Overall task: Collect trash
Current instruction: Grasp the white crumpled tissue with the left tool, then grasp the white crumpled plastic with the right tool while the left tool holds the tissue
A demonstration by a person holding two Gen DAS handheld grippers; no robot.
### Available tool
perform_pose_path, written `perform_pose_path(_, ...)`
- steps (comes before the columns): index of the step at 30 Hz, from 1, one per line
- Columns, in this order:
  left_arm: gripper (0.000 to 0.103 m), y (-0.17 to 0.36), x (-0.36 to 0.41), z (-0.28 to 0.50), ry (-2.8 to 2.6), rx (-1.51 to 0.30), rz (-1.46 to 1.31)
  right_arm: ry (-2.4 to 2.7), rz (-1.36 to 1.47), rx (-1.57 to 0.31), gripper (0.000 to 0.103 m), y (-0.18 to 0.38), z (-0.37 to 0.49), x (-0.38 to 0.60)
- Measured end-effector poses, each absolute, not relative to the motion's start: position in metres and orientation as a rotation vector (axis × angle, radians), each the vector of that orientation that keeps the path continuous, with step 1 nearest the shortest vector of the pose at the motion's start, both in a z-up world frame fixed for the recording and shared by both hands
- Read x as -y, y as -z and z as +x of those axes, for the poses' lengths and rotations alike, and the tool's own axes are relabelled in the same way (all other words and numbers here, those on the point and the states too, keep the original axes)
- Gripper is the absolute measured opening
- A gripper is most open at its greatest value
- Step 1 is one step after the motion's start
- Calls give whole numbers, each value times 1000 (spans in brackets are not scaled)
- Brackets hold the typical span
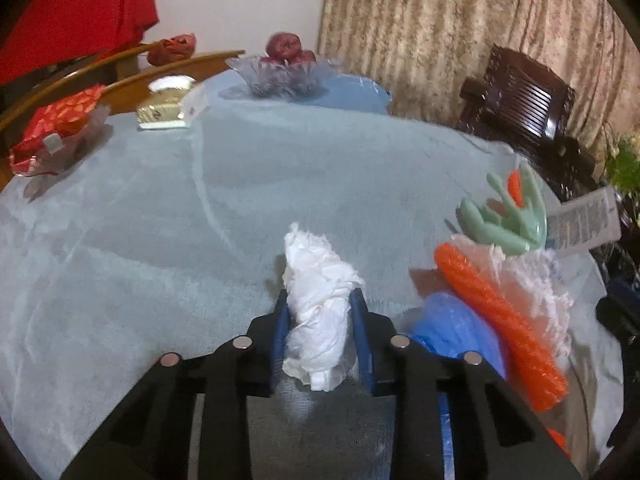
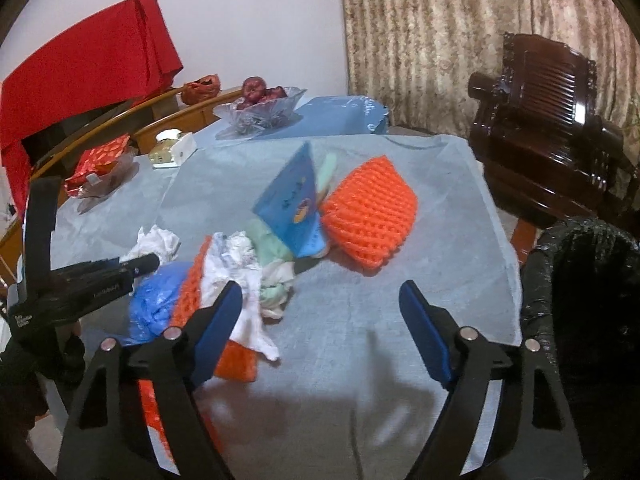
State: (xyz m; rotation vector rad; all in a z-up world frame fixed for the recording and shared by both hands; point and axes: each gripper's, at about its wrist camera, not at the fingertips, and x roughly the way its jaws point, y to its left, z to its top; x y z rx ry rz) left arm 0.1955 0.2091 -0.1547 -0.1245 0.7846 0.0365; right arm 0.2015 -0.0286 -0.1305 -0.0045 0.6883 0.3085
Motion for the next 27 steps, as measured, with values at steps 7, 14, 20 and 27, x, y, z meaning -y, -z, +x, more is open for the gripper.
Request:
perform_pose_path(7,29,123,-215,172,-53,-699,-124,-377,-17,-693,72,131,197,5)
perform_pose_path(14,29,115,-211,155,-35,-694,-96,-393,-31,-733,61,142,207,-14)
perform_pose_path(20,29,118,-212,153,-34,-711,-108,-430,-23,-791,23,152,215,-23)
perform_pose_path(27,30,113,-208,148,-29,-693,-111,-479,-13,-754,9,128,202,-14)
